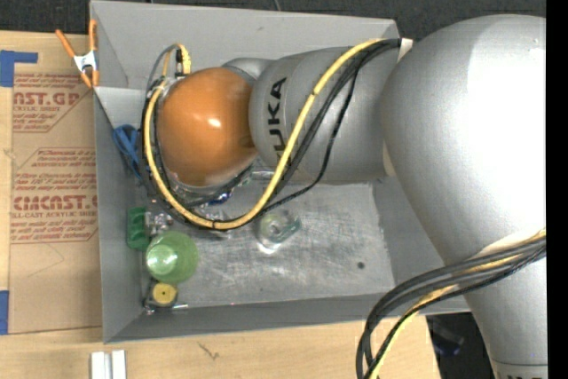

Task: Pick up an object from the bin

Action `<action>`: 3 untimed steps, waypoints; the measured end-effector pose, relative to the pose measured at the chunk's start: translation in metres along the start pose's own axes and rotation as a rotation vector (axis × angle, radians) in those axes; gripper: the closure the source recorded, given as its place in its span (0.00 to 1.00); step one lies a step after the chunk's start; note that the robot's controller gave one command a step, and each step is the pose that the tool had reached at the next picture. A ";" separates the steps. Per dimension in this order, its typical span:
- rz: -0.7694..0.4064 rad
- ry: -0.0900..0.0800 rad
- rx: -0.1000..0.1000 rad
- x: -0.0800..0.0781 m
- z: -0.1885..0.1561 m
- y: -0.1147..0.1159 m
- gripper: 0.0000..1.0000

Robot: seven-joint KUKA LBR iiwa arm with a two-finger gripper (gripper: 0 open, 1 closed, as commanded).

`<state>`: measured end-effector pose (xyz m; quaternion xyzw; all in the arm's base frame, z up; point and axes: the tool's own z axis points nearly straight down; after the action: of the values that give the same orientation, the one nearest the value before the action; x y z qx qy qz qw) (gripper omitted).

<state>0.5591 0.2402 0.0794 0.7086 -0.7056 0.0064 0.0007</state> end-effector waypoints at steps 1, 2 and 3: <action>-0.365 -0.016 0.002 0.000 -0.055 0.034 0.00; -0.606 -0.015 -0.005 0.015 -0.034 -0.018 0.00; -0.936 -0.017 -0.003 -0.003 -0.080 0.047 0.00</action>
Offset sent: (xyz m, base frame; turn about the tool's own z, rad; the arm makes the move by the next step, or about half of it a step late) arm -0.0363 -0.0017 0.0522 -0.3674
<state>0.5112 0.2440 0.1585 0.9507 -0.3102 -0.0014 -0.0013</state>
